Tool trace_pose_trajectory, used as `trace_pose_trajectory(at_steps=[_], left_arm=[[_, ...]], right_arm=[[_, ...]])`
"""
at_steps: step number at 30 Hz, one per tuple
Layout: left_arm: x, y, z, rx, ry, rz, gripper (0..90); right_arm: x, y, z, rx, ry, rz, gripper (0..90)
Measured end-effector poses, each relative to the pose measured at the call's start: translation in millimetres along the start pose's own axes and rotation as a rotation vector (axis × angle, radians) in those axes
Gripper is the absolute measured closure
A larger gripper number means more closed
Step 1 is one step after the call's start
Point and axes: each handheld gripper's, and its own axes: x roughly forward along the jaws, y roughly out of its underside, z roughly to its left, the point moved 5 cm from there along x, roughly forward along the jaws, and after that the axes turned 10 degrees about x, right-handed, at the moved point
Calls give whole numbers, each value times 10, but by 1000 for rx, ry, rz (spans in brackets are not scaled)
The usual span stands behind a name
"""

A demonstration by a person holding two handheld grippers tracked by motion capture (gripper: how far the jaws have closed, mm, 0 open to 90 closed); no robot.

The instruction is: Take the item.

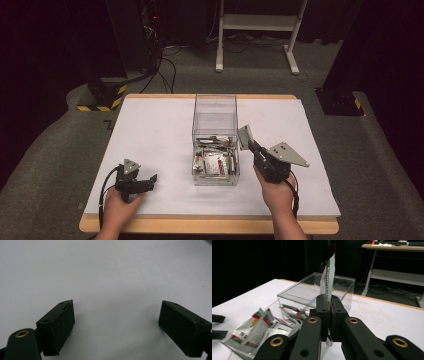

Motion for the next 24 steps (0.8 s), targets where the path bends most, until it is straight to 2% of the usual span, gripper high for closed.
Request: trace_pose_trajectory(at_steps=[17, 24], left_arm=[[0, 0, -2, 0, -1, -2, 138], [0, 0, -2, 1, -2, -2, 138]], right_arm=[[144, -3, -298, -11, 95, 7, 884], [235, 21, -366, -18, 116, 21, 884]])
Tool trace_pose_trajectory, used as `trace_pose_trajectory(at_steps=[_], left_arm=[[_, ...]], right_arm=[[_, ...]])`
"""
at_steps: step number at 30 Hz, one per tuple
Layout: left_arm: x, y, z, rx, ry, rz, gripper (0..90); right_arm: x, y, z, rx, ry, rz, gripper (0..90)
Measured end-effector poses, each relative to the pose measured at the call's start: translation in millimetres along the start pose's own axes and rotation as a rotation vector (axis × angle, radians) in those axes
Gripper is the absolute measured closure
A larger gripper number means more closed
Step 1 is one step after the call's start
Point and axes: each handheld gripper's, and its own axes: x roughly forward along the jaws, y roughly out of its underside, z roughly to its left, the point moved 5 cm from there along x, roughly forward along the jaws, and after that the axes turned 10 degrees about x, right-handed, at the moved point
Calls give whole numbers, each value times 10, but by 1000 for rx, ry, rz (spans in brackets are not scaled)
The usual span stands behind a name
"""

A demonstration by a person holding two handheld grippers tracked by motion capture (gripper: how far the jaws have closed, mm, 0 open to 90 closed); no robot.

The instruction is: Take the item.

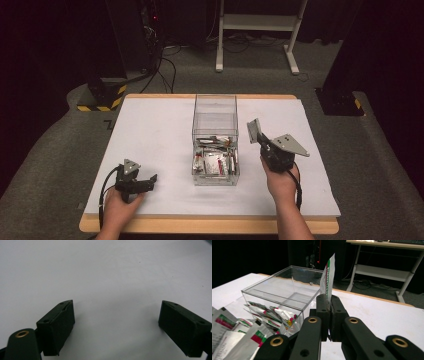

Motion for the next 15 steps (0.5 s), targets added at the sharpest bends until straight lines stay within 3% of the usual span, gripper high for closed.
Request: trace_pose_trajectory(at_steps=[6, 15], left_arm=[[0, 0, -1, 1, 0, 0, 138], [-1, 1, -1, 1, 0, 1, 138]], right_arm=[[134, 73, -66, -8, 20, 24, 884], [345, 279, -227, 21, 44, 95, 884]])
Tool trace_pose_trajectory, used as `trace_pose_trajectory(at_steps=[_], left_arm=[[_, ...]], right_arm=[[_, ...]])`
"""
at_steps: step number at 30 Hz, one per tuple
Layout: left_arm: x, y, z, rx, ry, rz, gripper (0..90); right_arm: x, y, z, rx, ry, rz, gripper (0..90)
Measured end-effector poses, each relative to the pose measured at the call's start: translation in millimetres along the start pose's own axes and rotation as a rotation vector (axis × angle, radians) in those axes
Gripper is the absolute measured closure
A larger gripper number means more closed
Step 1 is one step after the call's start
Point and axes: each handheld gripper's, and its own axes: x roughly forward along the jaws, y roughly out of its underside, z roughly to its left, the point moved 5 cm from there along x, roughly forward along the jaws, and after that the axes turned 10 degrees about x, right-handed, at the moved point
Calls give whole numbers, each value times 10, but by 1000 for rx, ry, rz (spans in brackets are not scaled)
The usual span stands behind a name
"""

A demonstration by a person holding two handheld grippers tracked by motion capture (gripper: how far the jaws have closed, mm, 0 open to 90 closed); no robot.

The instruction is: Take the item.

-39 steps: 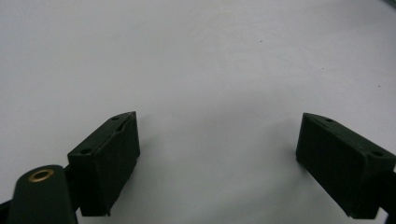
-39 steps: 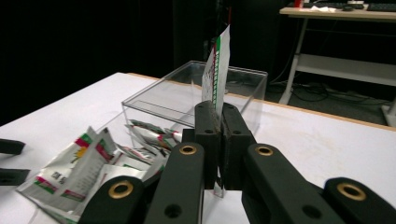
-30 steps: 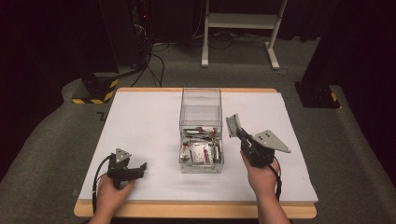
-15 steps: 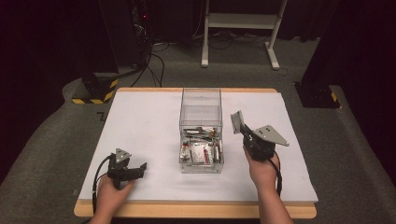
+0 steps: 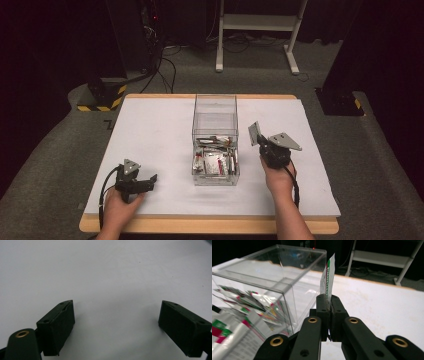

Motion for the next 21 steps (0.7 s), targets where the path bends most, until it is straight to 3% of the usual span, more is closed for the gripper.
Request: trace_pose_trajectory(at_steps=[21], left_arm=[[0, 0, 1, 0, 0, -1, 138]], right_arm=[[245, 241, -162, 27, 33, 92, 884]])
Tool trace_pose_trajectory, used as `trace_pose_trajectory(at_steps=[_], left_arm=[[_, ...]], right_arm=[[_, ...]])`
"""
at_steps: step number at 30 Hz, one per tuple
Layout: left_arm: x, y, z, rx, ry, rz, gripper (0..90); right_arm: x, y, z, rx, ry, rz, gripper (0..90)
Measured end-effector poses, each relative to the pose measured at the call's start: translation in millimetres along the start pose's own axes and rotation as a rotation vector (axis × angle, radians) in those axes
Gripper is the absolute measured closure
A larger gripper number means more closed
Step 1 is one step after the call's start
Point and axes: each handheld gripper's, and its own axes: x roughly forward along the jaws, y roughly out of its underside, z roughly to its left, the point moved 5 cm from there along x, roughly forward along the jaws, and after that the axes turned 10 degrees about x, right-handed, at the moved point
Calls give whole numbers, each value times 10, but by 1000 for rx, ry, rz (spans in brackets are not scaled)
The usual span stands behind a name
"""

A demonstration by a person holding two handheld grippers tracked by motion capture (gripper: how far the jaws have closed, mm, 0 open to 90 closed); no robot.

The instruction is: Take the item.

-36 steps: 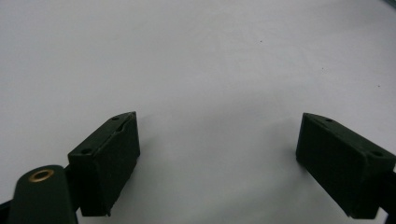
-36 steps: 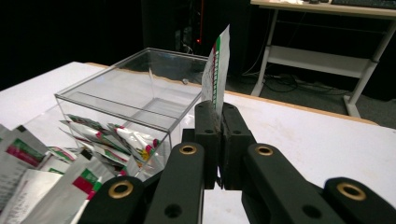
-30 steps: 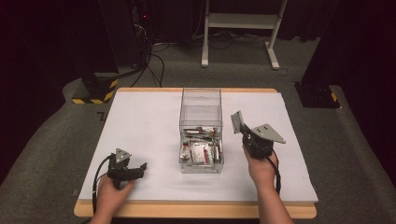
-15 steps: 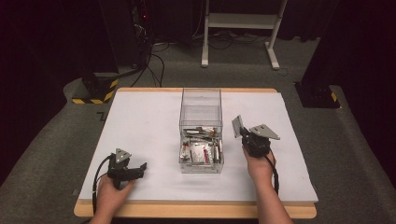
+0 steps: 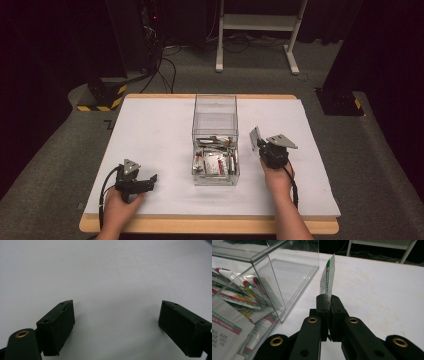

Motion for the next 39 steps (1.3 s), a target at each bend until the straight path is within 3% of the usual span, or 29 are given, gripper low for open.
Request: trace_pose_trajectory(at_steps=[7, 24, 32, 39], left_arm=[[0, 0, -1, -1, 1, 0, 138], [0, 0, 0, 0, 0, 0, 138], [0, 0, 0, 0, 1, 0, 138], [0, 0, 1, -1, 1, 0, 138]], right_arm=[[60, 59, -29, 8, 8, 30, 882], [108, 110, -118, 15, 37, 44, 864], [130, 134, -285, 62, 83, 58, 763], [115, 133, -392, 72, 133, 58, 661]])
